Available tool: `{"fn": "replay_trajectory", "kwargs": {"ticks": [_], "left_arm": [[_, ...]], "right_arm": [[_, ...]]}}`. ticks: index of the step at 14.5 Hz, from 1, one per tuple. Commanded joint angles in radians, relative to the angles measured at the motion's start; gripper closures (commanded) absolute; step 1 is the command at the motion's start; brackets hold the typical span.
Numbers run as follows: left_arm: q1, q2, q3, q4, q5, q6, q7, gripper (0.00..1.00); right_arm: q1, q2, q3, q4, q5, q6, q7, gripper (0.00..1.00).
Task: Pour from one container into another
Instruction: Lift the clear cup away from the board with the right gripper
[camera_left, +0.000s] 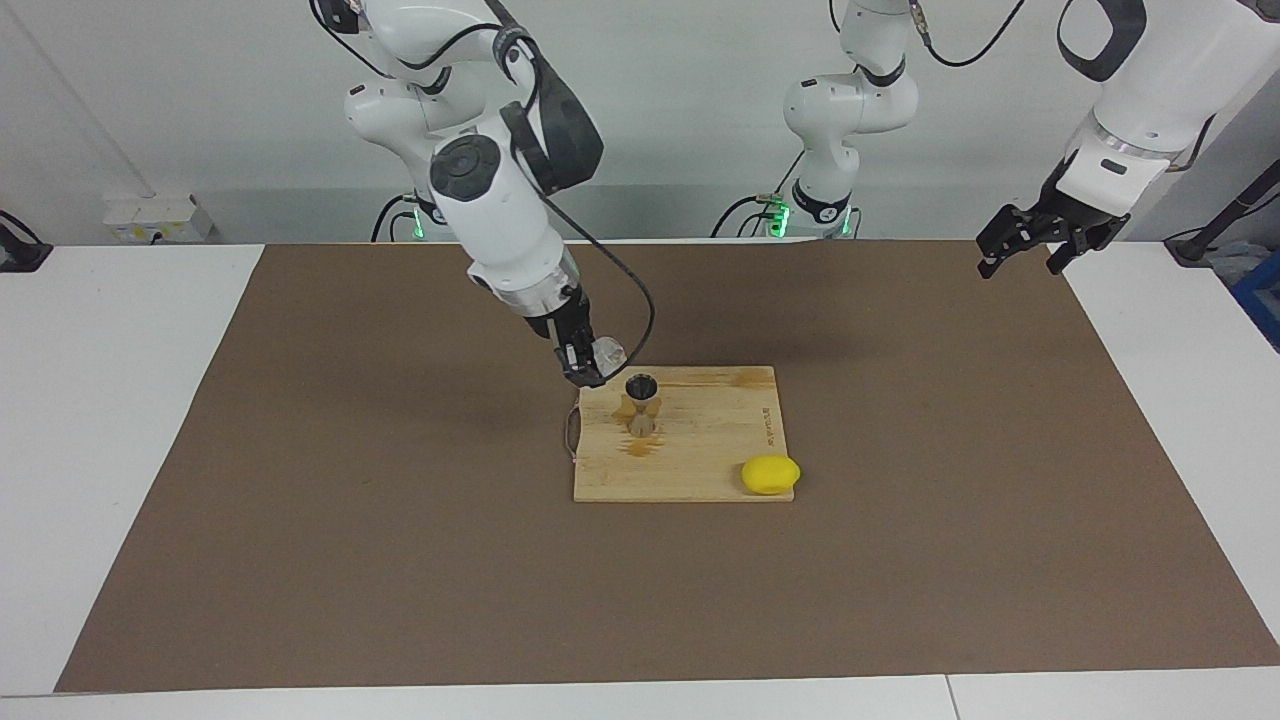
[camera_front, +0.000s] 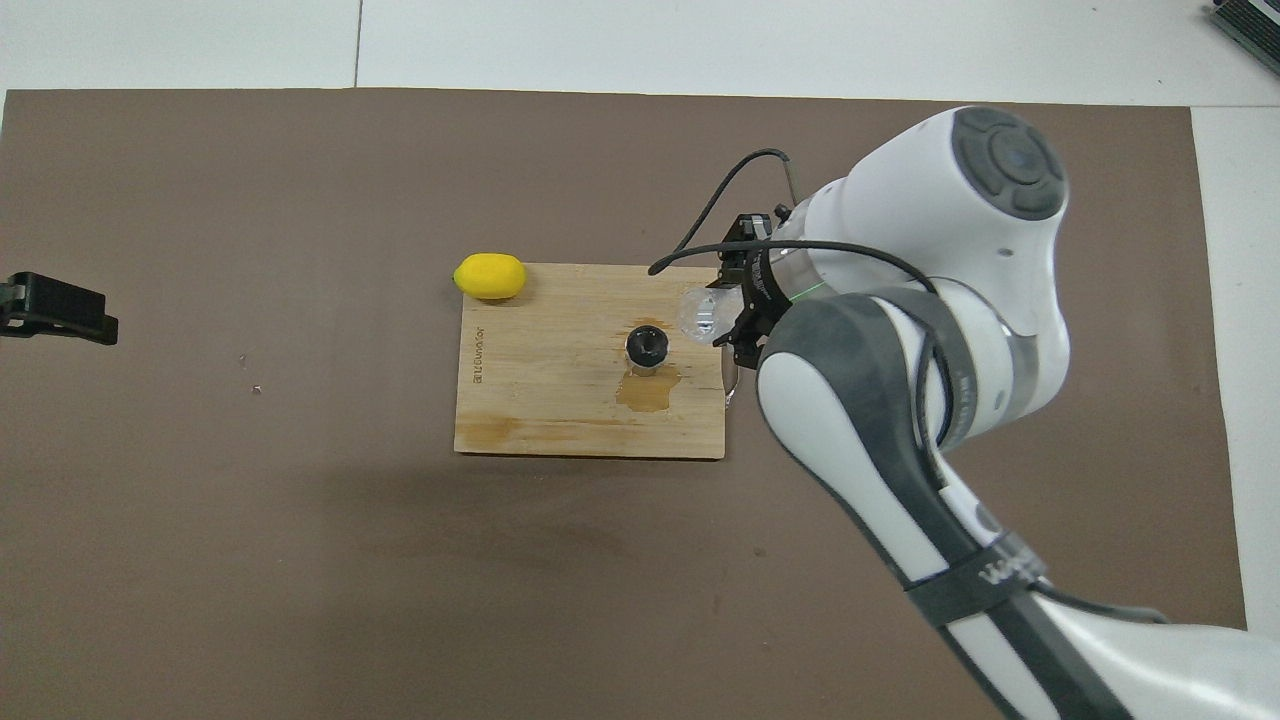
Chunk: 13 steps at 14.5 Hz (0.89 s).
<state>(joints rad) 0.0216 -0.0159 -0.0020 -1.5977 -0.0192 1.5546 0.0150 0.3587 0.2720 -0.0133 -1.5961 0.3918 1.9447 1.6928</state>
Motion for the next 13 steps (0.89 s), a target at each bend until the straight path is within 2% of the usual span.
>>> {"fn": "replay_trajectory", "kwargs": {"ticks": [1,7,10,13], "left_arm": [[0.014,-0.022,-0.015,-0.022,0.019,0.001,-0.006,0.00],[0.014,-0.022,-0.015,-0.022,0.019,0.001,-0.006,0.00],[0.014,-0.022,-0.015,-0.022,0.019,0.001,-0.006,0.00],[0.014,-0.022,-0.015,-0.022,0.019,0.001,-0.006,0.00]], "right_arm": [[-0.099,-0.016,0.010,-0.019,0.161,-0.026,-0.106,1.00],[-0.343,-0.050,0.012,-0.130,0.477,-0.023,-0.352,1.00],[-0.409,-0.036,0.012,-0.165,0.540,-0.036,-0.419,1.00],[-0.461,-0.002,0.012,-0.197,0.579,-0.098,-0.605,1.00]]}}
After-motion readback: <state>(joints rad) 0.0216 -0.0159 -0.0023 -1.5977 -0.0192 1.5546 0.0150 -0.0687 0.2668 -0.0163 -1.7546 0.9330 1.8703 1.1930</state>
